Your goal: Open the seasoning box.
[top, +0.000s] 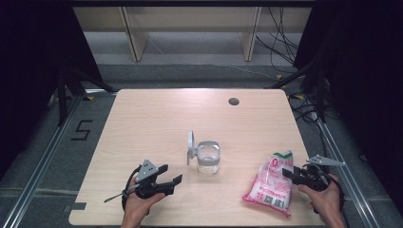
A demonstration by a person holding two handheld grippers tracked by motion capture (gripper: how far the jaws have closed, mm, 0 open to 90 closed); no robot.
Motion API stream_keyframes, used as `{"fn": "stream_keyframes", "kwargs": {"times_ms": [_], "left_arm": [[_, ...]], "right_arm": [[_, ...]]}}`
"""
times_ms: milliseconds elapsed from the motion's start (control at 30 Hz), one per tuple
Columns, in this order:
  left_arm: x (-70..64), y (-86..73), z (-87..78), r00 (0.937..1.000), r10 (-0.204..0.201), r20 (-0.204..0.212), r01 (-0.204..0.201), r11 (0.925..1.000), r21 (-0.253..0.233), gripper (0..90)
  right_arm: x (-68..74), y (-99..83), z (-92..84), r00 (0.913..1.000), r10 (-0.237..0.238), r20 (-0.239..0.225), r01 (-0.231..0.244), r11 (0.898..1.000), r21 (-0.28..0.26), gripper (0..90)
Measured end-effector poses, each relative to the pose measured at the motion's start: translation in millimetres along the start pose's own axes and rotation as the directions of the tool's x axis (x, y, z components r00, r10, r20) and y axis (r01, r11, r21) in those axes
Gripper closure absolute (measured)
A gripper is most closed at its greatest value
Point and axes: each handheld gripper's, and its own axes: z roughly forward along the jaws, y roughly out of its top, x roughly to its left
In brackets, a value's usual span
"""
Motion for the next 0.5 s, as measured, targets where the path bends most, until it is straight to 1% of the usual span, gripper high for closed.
{"fn": "stream_keyframes", "kwargs": {"times_ms": [33, 67, 100, 133, 167, 200, 233, 300, 333, 367, 400, 433, 467, 500], "left_arm": [[0.3, 0.0, 0.0, 1.0000, 0.002, 0.001, -0.002, 1.0000, 0.003, 29.3], [0.2, 0.1, 0.0, 1.0000, 0.001, 0.001, -0.001, 1.0000, 0.002, 29.3], [-0.6, 0.1, 0.5, 0.9999, -0.009, 0.005, 0.009, 0.9999, -0.007, 29.3], [0.2, 0.4, 0.1, 0.9999, 0.002, 0.013, -0.002, 1.0000, -0.001, 29.4], [-0.3, 0.7, -0.3, 0.9999, 0.004, 0.012, -0.004, 1.0000, 0.001, 29.3], [-0.6, 0.7, -0.2, 0.9999, 0.004, 0.012, -0.003, 1.0000, -0.002, 29.4], [-0.6, 0.7, 0.0, 0.9999, 0.004, 0.014, -0.004, 1.0000, -0.001, 29.4], [-0.2, 0.2, 0.6, 0.9999, 0.004, 0.010, -0.004, 1.0000, 0.003, 29.3], [-0.1, 0.0, 0.6, 1.0000, 0.003, 0.009, -0.003, 1.0000, 0.006, 29.3], [-1.3, -0.2, 1.1, 0.9999, -0.009, 0.005, 0.009, 1.0000, 0.000, 29.3], [-1.4, -0.2, 1.3, 1.0000, -0.007, 0.006, 0.007, 1.0000, 0.000, 29.3], [-1.2, -0.1, 1.0, 1.0000, -0.002, 0.006, 0.002, 1.0000, 0.003, 29.4], [-1.0, -0.2, 1.2, 1.0000, 0.000, 0.008, 0.000, 1.0000, 0.004, 29.3], [-0.9, -0.2, 1.5, 0.9999, 0.000, 0.011, 0.000, 1.0000, 0.003, 29.4]], "right_arm": [[-4.4, 0.8, 2.6, 0.9988, -0.050, -0.003, 0.050, 0.999, -0.012, 59.3], [0.2, 0.5, 3.0, 0.9999, 0.009, -0.009, -0.009, 1.000, 0.004, 59.3], [0.2, 1.0, 5.0, 0.9999, 0.012, -0.002, -0.012, 1.000, 0.005, 59.2], [-0.1, 1.9, 6.9, 0.9999, 0.010, -0.005, -0.010, 1.000, 0.005, 59.2], [-2.4, 3.4, 9.0, 0.9999, -0.014, -0.006, 0.014, 1.000, 0.005, 59.0], [3.3, 3.6, 8.6, 0.9988, 0.049, -0.001, -0.049, 0.998, 0.035, 59.0], [-2.6, 4.4, 11.3, 0.9998, -0.021, -0.005, 0.022, 1.000, 0.012, 59.0], [0.2, 4.5, 12.5, 0.9995, 0.032, -0.005, -0.032, 0.999, 0.022, 59.5], [-4.0, 4.9, 14.0, 1.0000, -0.003, 0.005, 0.002, 1.000, 0.013, 59.8], [-1.0, 4.9, 12.7, 0.9985, 0.054, 0.005, -0.054, 0.998, 0.026, 60.2], [-6.3, 4.8, 15.5, 1.0000, 0.005, -0.003, -0.005, 1.000, 0.001, 60.8], [-2.8, 4.9, 15.4, 0.9977, 0.067, -0.011, -0.067, 0.998, 0.020, 61.1], [-6.6, 5.2, 17.3, 0.9996, 0.029, -0.005, -0.029, 1.000, 0.013, 61.2], [-4.1, 4.4, 17.8, 0.9976, 0.067, -0.017, -0.067, 0.998, 0.018, 61.3]]}}
